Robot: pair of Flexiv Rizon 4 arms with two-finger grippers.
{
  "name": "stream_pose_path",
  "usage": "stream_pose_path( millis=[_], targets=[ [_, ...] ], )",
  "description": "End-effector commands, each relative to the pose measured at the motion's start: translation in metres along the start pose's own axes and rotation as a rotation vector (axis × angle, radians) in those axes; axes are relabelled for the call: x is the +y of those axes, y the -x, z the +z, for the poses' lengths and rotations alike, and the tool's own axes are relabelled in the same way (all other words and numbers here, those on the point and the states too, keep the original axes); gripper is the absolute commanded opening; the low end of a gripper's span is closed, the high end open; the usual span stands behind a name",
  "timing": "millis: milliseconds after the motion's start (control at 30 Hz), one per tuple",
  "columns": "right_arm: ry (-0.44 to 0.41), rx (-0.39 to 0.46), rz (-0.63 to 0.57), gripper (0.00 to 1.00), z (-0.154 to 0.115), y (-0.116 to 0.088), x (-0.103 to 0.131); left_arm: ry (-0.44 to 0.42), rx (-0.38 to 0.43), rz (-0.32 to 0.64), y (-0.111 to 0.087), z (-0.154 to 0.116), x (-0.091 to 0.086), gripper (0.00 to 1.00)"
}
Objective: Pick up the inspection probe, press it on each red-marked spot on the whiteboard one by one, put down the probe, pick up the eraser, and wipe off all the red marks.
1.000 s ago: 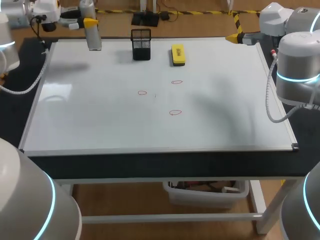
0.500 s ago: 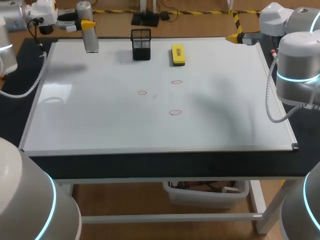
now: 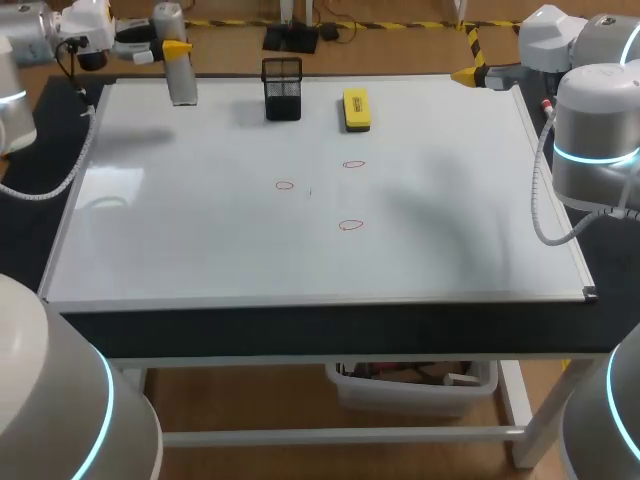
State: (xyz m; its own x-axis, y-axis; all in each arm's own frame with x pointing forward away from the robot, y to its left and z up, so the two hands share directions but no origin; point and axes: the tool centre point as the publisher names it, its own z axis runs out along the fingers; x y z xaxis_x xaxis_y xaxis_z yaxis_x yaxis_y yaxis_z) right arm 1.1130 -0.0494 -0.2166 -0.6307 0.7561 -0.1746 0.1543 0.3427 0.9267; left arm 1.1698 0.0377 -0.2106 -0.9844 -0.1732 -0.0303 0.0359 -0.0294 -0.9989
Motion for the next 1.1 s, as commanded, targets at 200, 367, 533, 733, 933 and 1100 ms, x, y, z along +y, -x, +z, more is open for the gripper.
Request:
stream_pose_path(
  millis=[200, 367, 533, 733, 933, 1100],
  targets=[
    [-0.003, 0.001, 0.0, 1.0, 0.0, 0.0, 0.0, 0.007, -0.055, 0.002, -0.006, 0.001, -0.004, 0.0],
    [-0.003, 0.001, 0.0, 1.0, 0.0, 0.0, 0.0, 0.007, -0.055, 0.002, -0.006, 0.001, -0.004, 0.0],
    [-0.003, 0.001, 0.0, 1.0, 0.0, 0.0, 0.0, 0.007, -0.055, 0.002, -0.006, 0.001, -0.004, 0.0],
    [-0.01, 0.022, -0.042, 1.0, 0.01, 0.013, 0.009, 0.007, -0.055, 0.002, -0.006, 0.001, -0.004, 0.0],
    [-0.042, 0.098, -0.086, 1.0, 0.025, 0.016, 0.011, 0.007, -0.055, 0.002, -0.006, 0.001, -0.004, 0.0],
    [-0.059, 0.186, -0.122, 1.0, 0.04, 0.019, 0.011, 0.007, -0.055, 0.002, -0.006, 0.001, -0.004, 0.0]
  ],
)
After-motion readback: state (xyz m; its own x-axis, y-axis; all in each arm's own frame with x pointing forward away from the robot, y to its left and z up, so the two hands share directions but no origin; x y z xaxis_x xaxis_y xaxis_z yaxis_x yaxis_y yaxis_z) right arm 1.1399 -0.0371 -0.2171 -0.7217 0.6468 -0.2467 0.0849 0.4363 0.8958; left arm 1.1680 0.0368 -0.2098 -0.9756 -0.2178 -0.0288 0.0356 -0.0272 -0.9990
